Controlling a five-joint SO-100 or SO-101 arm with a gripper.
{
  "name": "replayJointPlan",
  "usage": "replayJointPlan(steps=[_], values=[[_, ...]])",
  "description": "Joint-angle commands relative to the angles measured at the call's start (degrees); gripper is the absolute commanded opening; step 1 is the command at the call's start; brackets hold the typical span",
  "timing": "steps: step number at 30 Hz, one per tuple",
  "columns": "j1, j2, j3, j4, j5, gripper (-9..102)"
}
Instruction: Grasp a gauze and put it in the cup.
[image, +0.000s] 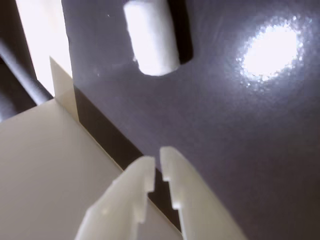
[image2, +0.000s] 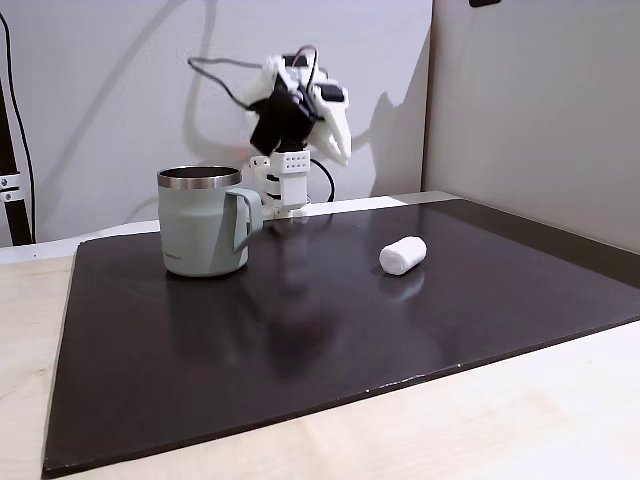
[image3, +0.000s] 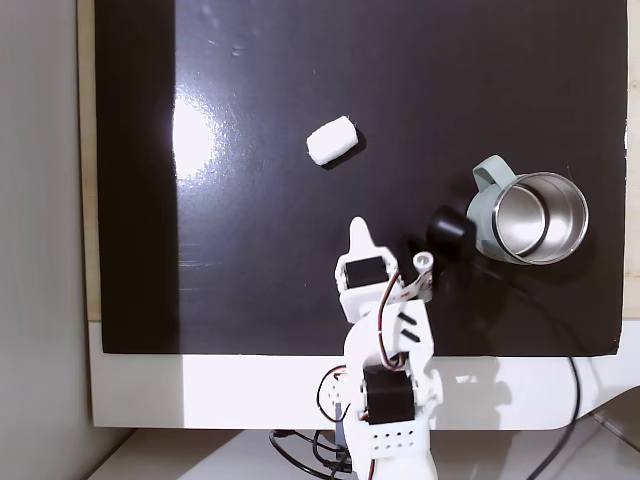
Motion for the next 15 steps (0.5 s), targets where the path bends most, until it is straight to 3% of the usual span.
replayJointPlan(steps=[1,15], values=[[-0.4,-10.5,-13.4,1.2,-1.9,2],[-4.9,-52.1,-41.4,9.3,-7.5,22]])
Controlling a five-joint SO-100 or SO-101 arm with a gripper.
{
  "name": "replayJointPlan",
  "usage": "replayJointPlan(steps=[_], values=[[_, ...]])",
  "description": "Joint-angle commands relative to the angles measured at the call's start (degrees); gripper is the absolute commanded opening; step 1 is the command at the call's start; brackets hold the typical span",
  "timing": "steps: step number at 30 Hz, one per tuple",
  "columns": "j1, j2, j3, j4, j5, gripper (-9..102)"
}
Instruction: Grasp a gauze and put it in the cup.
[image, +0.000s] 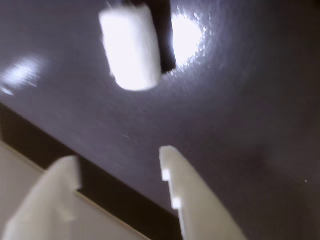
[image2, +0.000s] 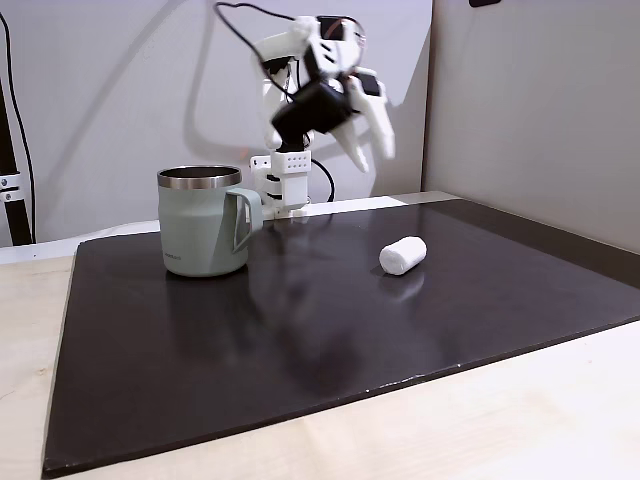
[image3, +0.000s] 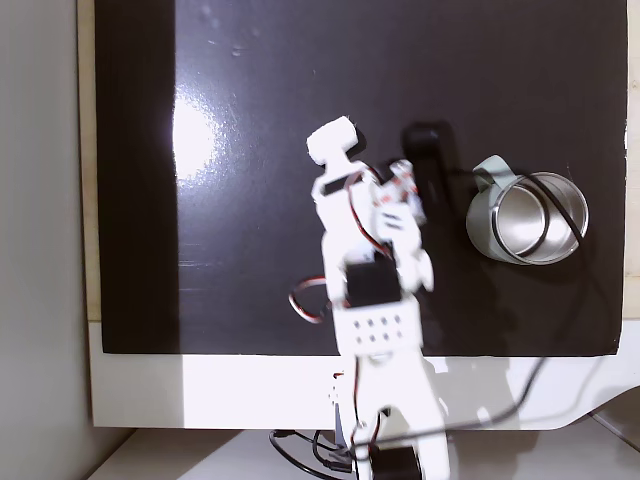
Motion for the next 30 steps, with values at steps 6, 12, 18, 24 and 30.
replayJointPlan(steps=[6,12,18,24,30], values=[[-3.3,-19.1,-14.2,0.8,0.3,23],[-5.0,-30.1,-19.3,1.1,0.6,25],[-4.7,-38.3,-24.0,1.3,1.1,25],[-3.2,-42.7,-27.1,1.1,1.8,24],[-2.2,-46.6,-28.3,-0.2,1.9,24]])
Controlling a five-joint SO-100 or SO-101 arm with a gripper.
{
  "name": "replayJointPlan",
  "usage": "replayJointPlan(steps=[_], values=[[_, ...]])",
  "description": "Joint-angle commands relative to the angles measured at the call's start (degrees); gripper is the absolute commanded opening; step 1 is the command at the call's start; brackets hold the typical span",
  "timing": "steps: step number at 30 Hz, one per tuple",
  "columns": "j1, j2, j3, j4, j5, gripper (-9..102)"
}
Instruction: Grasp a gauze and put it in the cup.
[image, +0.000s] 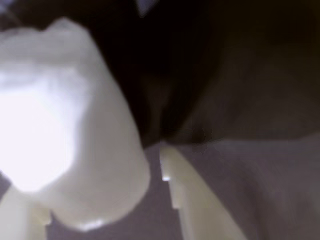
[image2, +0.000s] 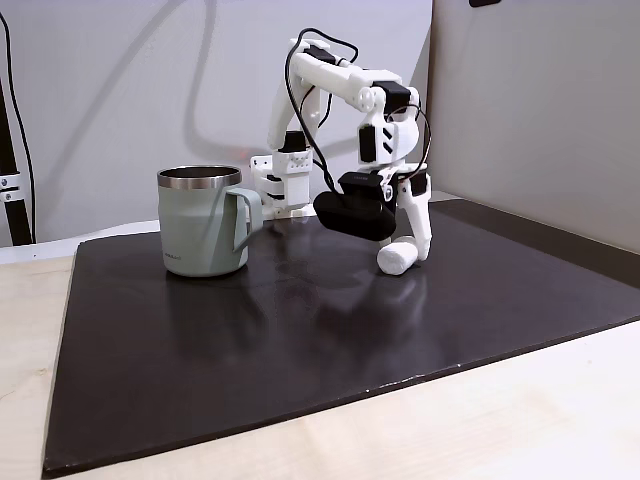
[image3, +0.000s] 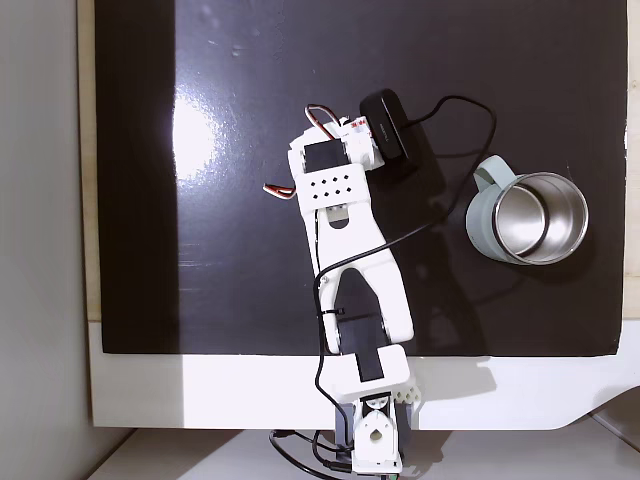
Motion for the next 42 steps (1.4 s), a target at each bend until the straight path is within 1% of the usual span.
replayJointPlan(steps=[1,6,8,11,13,17,19,27,32,36,42], values=[[1.1,-0.3,-3.4,-1.1,0.4,24],[1.8,-1.8,-3.9,-1.3,0.4,22],[1.8,-1.8,-3.9,-1.3,0.3,17],[2.0,-1.6,-4.0,-1.1,0.9,5],[2.4,-1.1,-4.2,-0.5,1.4,0],[3.2,1.4,-5.1,1.8,2.0,0],[3.6,3.2,-7.0,4.3,2.4,0],[5.5,13.4,-20.7,19.4,3.1,0],[8.3,20.6,-29.5,28.7,3.2,0],[13.4,26.7,-33.2,33.9,2.9,0],[25.4,34.7,-31.7,35.6,-1.1,0]])
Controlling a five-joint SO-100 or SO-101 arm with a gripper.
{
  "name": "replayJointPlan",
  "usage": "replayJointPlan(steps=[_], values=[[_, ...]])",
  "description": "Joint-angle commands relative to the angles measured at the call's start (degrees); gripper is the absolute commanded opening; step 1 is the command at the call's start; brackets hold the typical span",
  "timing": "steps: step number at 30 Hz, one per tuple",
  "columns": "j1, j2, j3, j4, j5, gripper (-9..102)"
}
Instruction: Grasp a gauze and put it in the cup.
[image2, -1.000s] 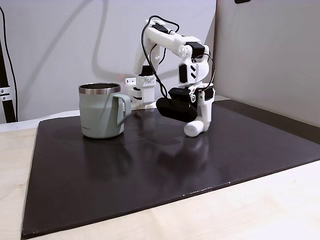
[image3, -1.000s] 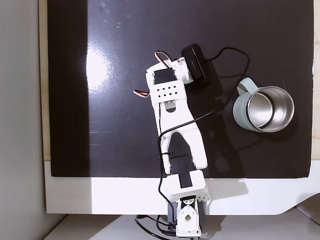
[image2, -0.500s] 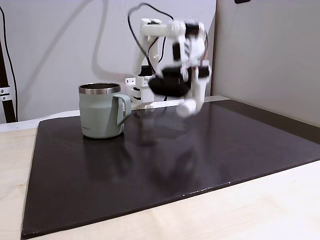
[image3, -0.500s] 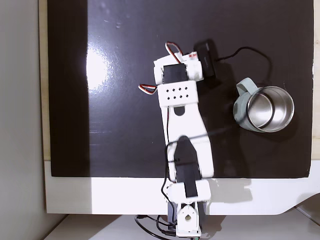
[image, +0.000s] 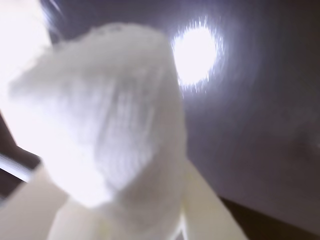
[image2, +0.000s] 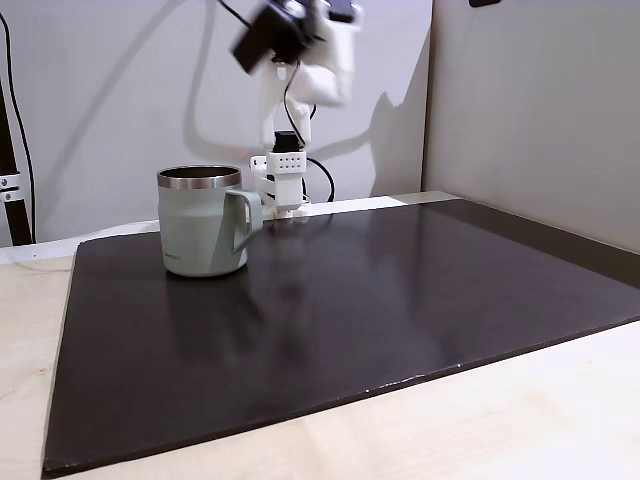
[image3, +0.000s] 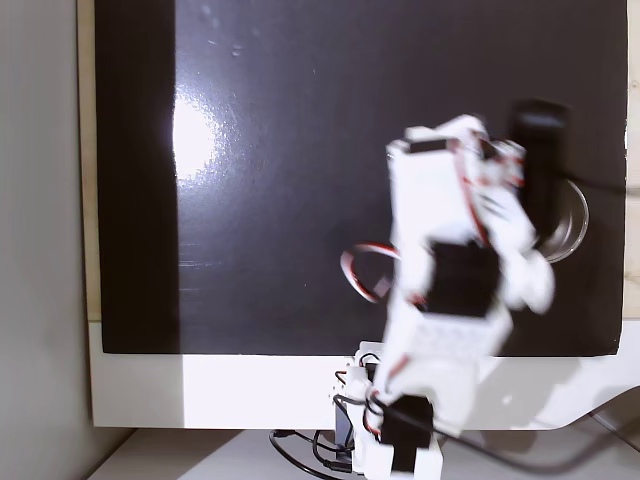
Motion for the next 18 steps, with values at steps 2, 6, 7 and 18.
replayJointPlan(steps=[2,6,7,18], values=[[8.5,6.7,-0.6,1.7,-5.2,0],[16.2,13.4,7.9,-0.1,-12.7,0],[17.9,15.4,11.2,-1.5,-14.6,0],[31.6,21.7,31.2,-12.9,-25.0,0]])
